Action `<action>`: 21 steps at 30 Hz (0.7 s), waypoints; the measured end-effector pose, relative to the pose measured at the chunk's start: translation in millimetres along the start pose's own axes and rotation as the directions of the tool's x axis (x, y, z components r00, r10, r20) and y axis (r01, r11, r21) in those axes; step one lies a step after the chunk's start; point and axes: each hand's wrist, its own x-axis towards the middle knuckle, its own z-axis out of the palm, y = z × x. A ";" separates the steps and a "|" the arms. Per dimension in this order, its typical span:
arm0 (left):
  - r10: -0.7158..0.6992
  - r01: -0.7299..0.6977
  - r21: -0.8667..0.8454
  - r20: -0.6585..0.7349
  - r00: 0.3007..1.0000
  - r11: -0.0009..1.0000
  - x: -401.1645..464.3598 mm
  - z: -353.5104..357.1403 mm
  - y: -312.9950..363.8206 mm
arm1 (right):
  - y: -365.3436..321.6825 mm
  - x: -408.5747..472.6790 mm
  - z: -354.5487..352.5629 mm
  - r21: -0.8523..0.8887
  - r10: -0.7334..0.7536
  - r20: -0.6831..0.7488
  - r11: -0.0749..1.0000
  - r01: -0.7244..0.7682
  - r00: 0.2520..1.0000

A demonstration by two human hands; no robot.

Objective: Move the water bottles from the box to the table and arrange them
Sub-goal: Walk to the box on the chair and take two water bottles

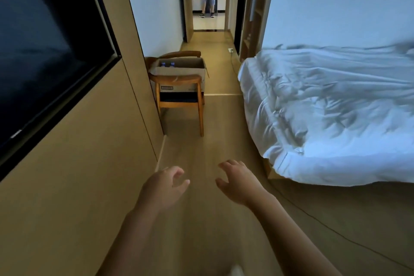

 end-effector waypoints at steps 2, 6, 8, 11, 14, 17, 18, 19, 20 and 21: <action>-0.002 0.002 0.004 0.000 1.000 1.000 51.5 2.7 -3.1 | 11.9 49.0 -3.7 0.008 -0.003 -0.011 1.000 0.003 1.000; -0.001 0.002 0.054 -0.011 1.000 0.999 159.6 1.2 -0.2 | 39.3 154.1 -20.1 0.006 -0.016 -0.014 1.000 0.016 1.000; -0.004 0.005 0.064 -0.022 1.000 0.998 210.9 -2.8 4.8 | 52.8 205.9 -35.8 0.004 -0.022 -0.013 1.000 0.022 1.000; -0.023 0.025 0.051 -0.040 0.999 0.998 290.2 -11.6 10.1 | 71.0 290.1 -65.6 0.008 -0.035 -0.033 0.999 0.036 0.999; -0.041 0.042 0.027 -0.065 0.997 0.999 353.7 -18.3 7.5 | 79.7 361.3 -87.0 0.017 -0.059 -0.045 0.998 0.060 0.997; -0.080 0.081 0.011 -0.071 0.994 0.997 410.7 -20.7 -2.7 | 81.5 422.2 -92.0 0.036 -0.063 -0.009 0.997 0.064 0.998; -0.091 0.092 0.006 -0.074 0.993 0.996 427.6 -21.5 -5.4 | 81.1 438.4 -92.4 0.035 -0.067 0.007 0.997 0.067 0.998; -0.103 0.103 -0.004 -0.076 0.992 0.995 449.5 -22.6 -9.5 | 81.6 460.1 -92.9 0.036 -0.075 0.021 0.997 0.074 0.997; -0.115 0.114 -0.014 -0.071 0.991 0.993 468.3 -23.6 -13.3 | 81.7 479.0 -93.2 0.034 -0.082 0.033 0.996 0.081 0.996; -0.120 0.119 -0.025 -0.071 0.990 0.993 490.4 -24.7 -18.1 | 81.9 501.5 -93.7 0.032 -0.088 0.038 0.996 0.087 0.995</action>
